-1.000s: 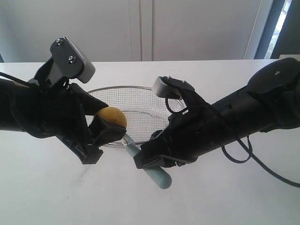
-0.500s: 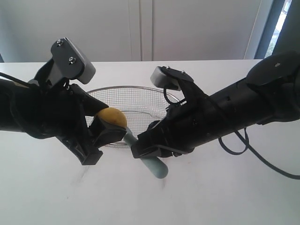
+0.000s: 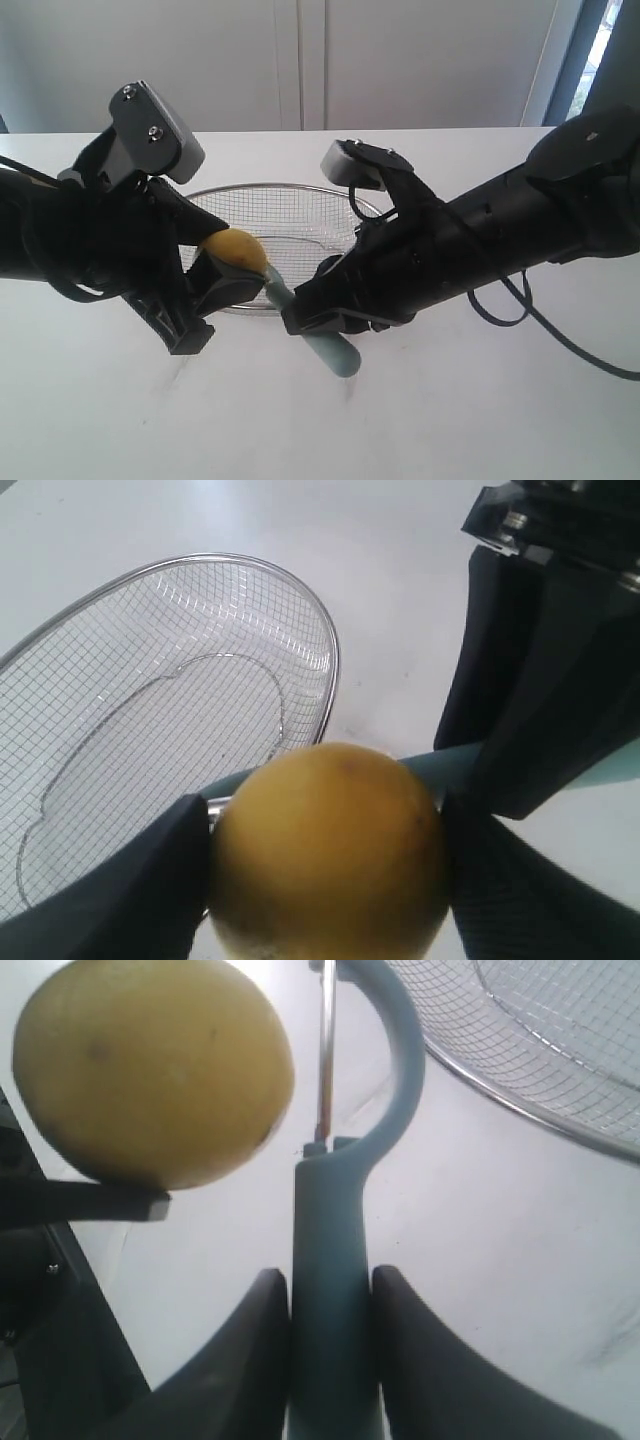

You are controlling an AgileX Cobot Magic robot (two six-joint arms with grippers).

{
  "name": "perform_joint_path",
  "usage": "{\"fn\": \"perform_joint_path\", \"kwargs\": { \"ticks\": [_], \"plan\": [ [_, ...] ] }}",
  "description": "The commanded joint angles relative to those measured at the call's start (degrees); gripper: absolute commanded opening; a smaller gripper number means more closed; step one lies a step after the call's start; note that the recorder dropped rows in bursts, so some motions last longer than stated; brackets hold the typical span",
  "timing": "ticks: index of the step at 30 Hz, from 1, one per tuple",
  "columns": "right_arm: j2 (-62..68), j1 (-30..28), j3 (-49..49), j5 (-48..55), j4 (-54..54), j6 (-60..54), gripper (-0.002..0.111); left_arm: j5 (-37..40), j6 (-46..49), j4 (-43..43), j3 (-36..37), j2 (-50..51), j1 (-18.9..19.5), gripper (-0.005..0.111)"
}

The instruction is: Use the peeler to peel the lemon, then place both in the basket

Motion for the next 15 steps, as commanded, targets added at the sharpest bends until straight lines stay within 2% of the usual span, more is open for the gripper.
{"fn": "perform_joint_path", "kwargs": {
  "ticks": [1, 10, 13, 14, 15],
  "plan": [
    [-3.3, -0.3, -0.3, -2.0, -3.6, 2.6, 0.0, -0.1, 0.1, -0.5, 0.2, -0.2, 0.1, 0.0],
    [-16.1, -6.7, -0.2, -5.6, -8.5, 6.2, 0.0, -0.1, 0.1, -0.5, 0.2, -0.2, 0.1, 0.0],
    [-19.5, -8.2, -0.2, -7.4, -14.4, 10.7, 0.0, -0.1, 0.1, -0.5, 0.2, -0.2, 0.1, 0.0],
    [-20.7, -8.4, -0.2, -8.3, -21.5, 15.9, 0.0, -0.1, 0.1, -0.5, 0.2, -0.2, 0.1, 0.0],
    [-20.7, -8.4, -0.2, -8.3, -23.7, 18.2, 0.0, -0.1, 0.1, -0.5, 0.2, -0.2, 0.1, 0.0]
  ]
}}
